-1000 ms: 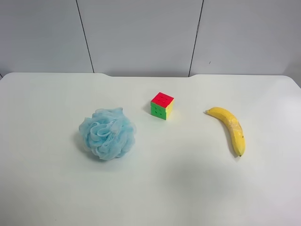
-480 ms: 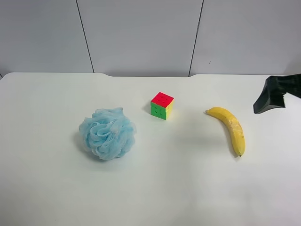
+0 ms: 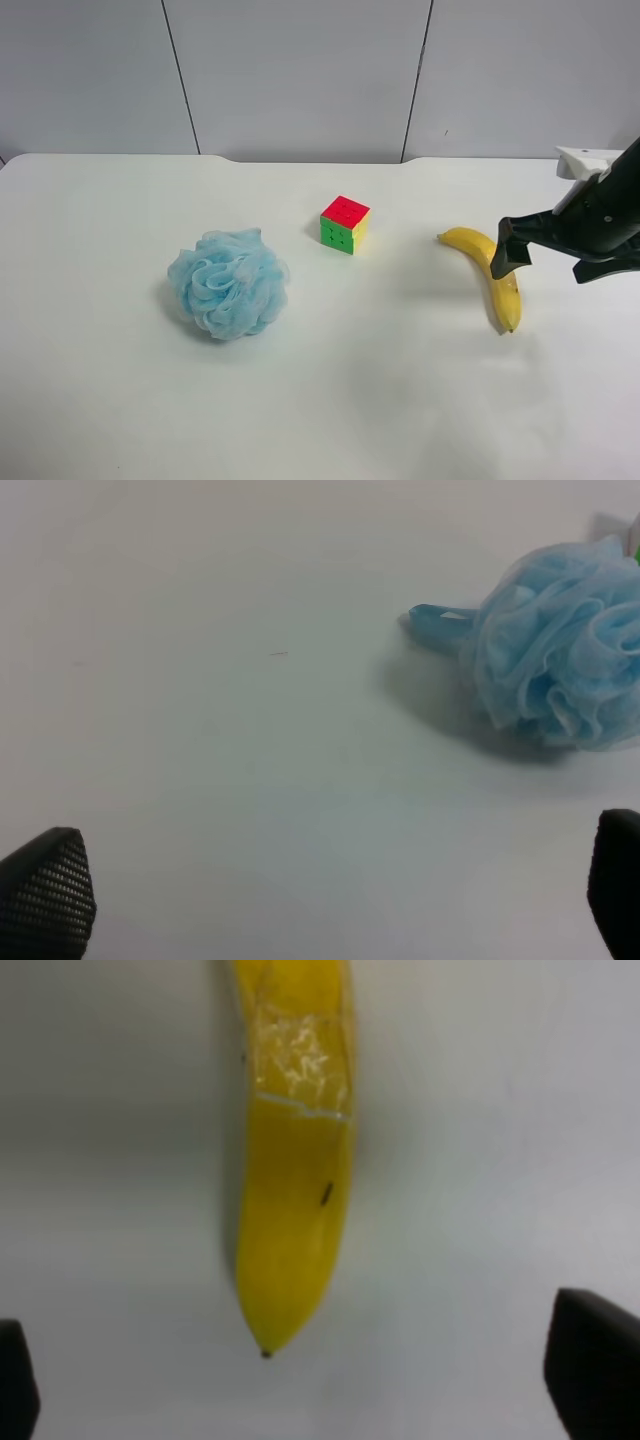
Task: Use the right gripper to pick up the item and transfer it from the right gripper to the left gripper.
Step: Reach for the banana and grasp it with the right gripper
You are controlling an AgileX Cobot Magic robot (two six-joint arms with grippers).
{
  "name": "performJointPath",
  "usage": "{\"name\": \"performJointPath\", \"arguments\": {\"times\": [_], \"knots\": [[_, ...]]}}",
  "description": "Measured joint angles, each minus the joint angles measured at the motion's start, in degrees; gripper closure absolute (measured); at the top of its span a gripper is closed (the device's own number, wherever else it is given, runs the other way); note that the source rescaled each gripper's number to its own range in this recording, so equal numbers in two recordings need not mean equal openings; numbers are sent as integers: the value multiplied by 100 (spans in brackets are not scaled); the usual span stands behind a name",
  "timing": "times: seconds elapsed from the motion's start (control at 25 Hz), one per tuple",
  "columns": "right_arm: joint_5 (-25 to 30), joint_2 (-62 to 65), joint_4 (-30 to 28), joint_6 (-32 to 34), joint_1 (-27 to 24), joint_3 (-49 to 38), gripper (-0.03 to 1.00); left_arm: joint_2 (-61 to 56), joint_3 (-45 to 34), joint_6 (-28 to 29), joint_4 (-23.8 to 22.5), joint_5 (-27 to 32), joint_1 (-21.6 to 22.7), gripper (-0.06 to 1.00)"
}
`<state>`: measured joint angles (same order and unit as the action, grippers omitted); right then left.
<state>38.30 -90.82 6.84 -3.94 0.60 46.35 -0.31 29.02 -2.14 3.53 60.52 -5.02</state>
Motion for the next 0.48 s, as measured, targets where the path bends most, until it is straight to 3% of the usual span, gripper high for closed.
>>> {"name": "performJointPath", "arguments": {"times": [0.48], "knots": [[-270, -1322, 41, -43, 0, 317, -3, 0, 0, 0, 0, 0, 0, -6]]}}
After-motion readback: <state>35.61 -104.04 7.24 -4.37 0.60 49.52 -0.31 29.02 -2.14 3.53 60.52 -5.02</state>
